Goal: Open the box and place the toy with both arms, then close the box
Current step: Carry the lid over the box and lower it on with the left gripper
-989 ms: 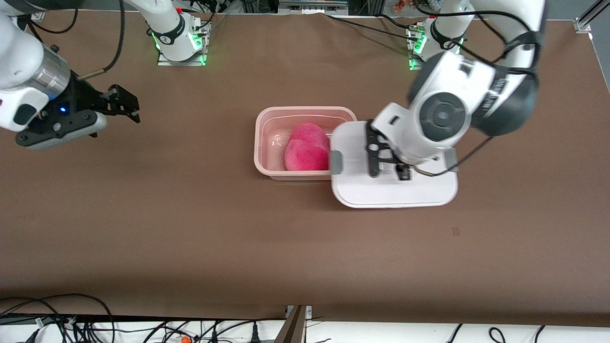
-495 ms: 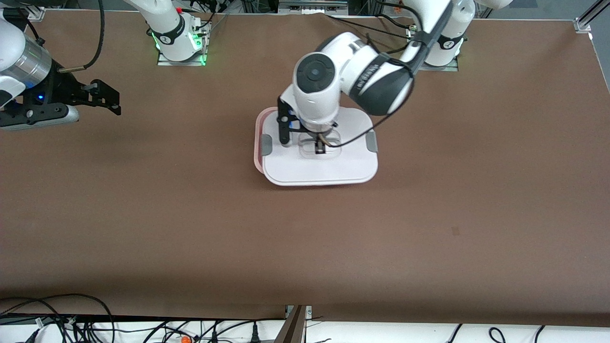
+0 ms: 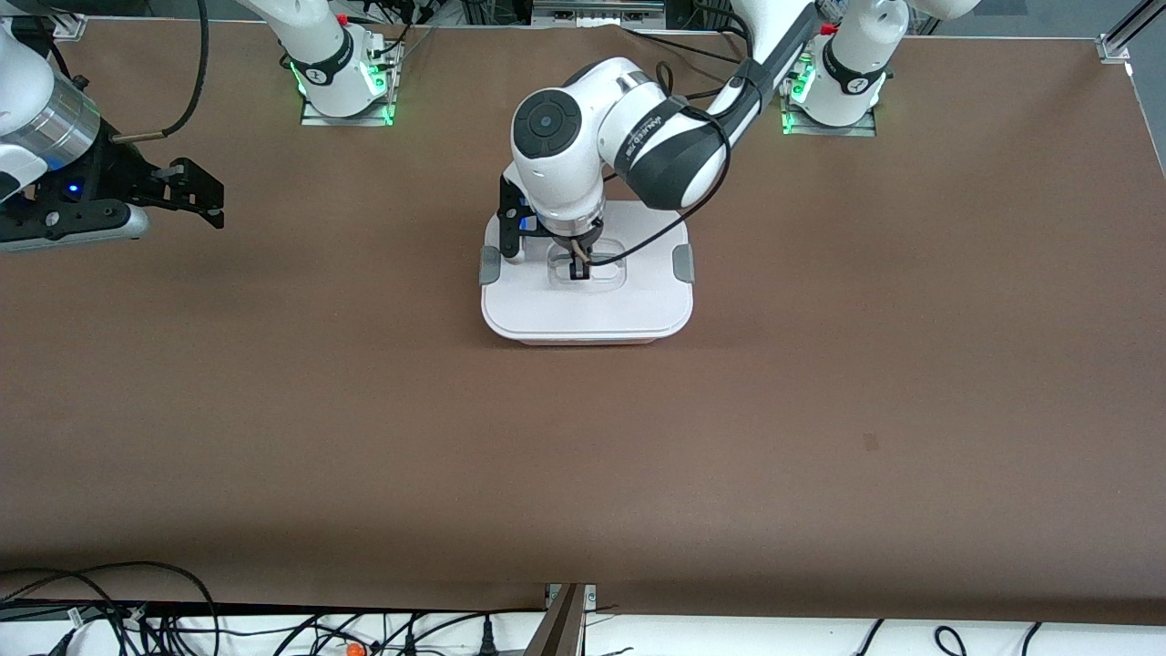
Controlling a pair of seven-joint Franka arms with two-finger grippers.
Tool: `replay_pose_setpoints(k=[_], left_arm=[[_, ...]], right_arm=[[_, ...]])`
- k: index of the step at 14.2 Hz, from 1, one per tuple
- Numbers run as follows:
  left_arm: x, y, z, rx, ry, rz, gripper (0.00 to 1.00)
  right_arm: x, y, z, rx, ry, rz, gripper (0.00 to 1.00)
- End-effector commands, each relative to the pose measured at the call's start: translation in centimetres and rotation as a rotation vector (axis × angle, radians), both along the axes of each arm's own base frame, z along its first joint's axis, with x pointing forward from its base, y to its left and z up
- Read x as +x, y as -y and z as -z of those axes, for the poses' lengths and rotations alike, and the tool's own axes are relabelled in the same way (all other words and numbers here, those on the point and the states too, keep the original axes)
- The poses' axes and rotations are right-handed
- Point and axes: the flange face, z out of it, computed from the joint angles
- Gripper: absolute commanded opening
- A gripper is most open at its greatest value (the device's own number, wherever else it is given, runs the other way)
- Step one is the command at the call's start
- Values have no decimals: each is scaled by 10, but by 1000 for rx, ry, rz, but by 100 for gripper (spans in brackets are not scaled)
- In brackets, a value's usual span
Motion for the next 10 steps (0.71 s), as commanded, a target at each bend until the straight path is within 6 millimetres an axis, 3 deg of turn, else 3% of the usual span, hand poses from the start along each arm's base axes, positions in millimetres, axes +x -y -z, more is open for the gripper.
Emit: replay_pose_setpoints(k=[1, 3, 10], left_arm=[[-7, 3, 14, 47, 22, 27, 0], [-10, 8, 22, 59, 41, 44, 0], [-12, 6, 29, 70, 33, 44, 0]], right_arm=[[9, 6, 6, -15, 2, 28, 100], [12, 15, -9, -1, 31, 36, 100], [12, 12, -2, 2, 11, 42, 100]])
